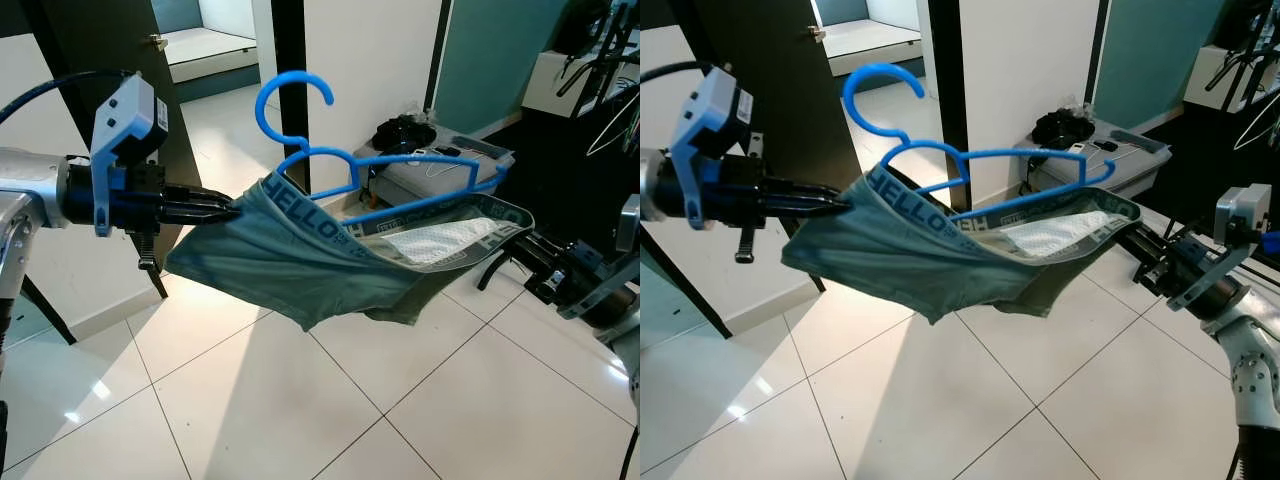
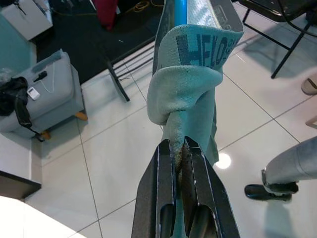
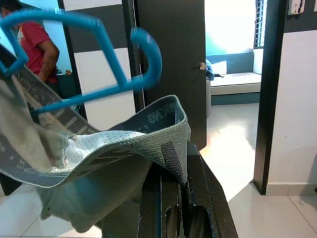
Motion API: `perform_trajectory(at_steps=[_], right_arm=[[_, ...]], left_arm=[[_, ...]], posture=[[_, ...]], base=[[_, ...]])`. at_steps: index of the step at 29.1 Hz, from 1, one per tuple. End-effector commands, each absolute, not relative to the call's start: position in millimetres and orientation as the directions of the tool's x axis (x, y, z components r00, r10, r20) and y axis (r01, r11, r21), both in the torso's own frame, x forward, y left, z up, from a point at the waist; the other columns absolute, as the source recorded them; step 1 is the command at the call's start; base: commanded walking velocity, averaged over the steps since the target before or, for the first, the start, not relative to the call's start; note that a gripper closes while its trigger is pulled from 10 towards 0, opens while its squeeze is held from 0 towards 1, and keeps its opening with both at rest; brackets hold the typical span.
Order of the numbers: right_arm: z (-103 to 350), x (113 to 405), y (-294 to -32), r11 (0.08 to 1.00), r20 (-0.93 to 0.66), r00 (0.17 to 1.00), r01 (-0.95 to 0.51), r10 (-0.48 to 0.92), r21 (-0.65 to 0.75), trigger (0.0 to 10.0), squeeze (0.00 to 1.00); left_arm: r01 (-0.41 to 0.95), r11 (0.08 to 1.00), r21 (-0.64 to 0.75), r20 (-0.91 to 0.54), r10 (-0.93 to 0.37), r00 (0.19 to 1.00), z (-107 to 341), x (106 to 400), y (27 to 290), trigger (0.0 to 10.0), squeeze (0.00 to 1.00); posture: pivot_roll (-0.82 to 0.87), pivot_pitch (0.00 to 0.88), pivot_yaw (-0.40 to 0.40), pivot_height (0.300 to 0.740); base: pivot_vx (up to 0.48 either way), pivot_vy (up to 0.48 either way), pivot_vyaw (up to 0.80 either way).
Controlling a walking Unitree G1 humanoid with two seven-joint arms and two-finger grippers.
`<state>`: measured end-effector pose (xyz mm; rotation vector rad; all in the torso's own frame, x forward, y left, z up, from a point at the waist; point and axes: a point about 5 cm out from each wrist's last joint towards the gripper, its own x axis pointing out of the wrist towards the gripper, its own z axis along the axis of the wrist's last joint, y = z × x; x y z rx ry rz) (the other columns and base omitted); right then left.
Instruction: Hang hanger
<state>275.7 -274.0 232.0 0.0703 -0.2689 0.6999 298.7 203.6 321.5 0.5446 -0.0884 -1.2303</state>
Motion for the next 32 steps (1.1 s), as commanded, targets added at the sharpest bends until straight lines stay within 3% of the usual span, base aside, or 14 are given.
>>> perform_trajectory(at_steps=[1,16,32], right_arm=[[237,276,-277,0.769,0.274,0.733,-0.638,0.622,-0.037,0.0,0.00],[248,269,-284,0.765,0.314,0.718,-0.643,0.621,-0.041,0.0,0.00],[266,281,-272,0.759,0.341,0.694,-0.643,0.634,-0.102,0.0,0.00]], left_arm=[[0.869,0.216,0.446,-0.264,-0.896,0.358,320,296,208,10.0,0.00],[0.836,0.275,0.475,-0.305,-0.840,0.450,315,302,222,10.0,0.00],[0.886,0.191,0.421,-0.424,-0.822,0.379,285,299,208,10.0,0.00]], posture=[[-0.02,0.000,0.029,0.740],[-0.02,0.000,0.028,0.740],[-0.02,0.000,0.030,0.740]], base=[[0.000,0.000,0.00],[0.000,0.000,0.00],[0.000,0.000,0.00]])
